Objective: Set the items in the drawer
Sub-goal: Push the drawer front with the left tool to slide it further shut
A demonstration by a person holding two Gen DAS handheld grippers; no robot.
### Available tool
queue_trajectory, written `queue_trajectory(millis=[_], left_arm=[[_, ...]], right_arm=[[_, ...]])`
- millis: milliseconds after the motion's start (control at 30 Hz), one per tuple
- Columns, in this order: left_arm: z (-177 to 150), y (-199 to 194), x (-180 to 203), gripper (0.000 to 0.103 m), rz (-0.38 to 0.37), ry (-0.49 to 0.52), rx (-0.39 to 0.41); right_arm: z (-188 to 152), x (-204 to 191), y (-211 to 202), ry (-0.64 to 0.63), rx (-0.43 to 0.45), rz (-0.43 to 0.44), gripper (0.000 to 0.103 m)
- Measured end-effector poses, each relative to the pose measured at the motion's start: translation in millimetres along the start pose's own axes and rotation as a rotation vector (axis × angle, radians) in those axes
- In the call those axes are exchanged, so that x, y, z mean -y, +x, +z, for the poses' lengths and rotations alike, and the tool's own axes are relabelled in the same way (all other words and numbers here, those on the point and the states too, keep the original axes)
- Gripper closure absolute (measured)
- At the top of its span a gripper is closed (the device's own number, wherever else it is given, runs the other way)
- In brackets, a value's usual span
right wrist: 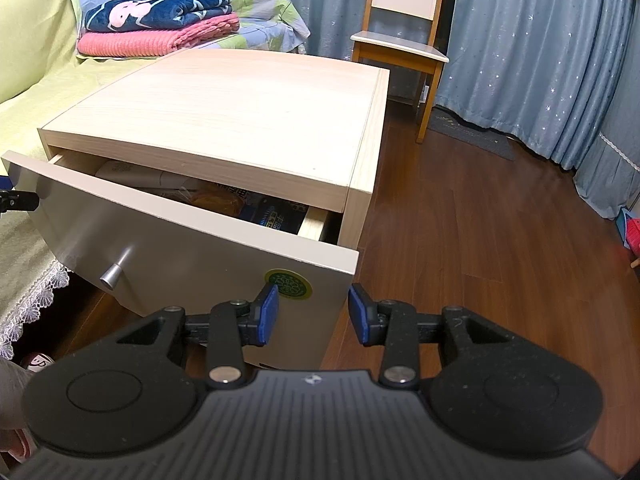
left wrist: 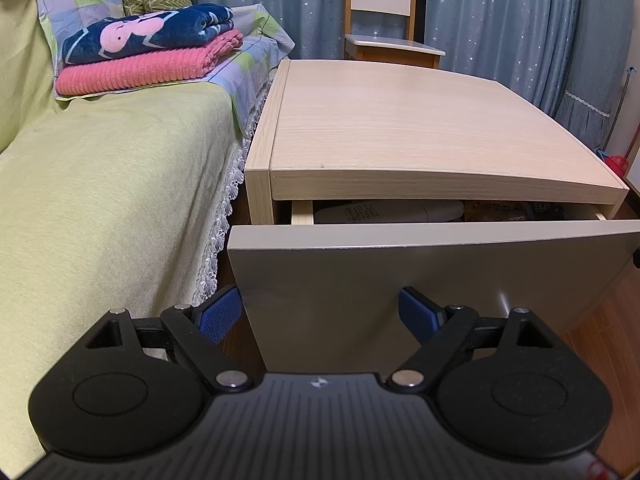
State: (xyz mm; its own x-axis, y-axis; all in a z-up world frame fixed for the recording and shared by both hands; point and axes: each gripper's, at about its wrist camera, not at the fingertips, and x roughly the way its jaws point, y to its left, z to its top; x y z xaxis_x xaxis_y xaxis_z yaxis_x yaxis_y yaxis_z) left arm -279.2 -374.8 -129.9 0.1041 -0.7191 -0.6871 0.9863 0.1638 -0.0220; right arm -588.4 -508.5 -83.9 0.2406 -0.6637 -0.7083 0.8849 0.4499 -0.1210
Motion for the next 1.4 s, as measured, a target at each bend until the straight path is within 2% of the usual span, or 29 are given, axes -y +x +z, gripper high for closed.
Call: queue_trajectory(millis=[1400], left_arm=[[5.8,9.3,3.3,0.016,0.017,-0.006,-0.001]], right_arm=[[7.7,-0.1,7.3,-0.005,0.003,-0.01,0.069]])
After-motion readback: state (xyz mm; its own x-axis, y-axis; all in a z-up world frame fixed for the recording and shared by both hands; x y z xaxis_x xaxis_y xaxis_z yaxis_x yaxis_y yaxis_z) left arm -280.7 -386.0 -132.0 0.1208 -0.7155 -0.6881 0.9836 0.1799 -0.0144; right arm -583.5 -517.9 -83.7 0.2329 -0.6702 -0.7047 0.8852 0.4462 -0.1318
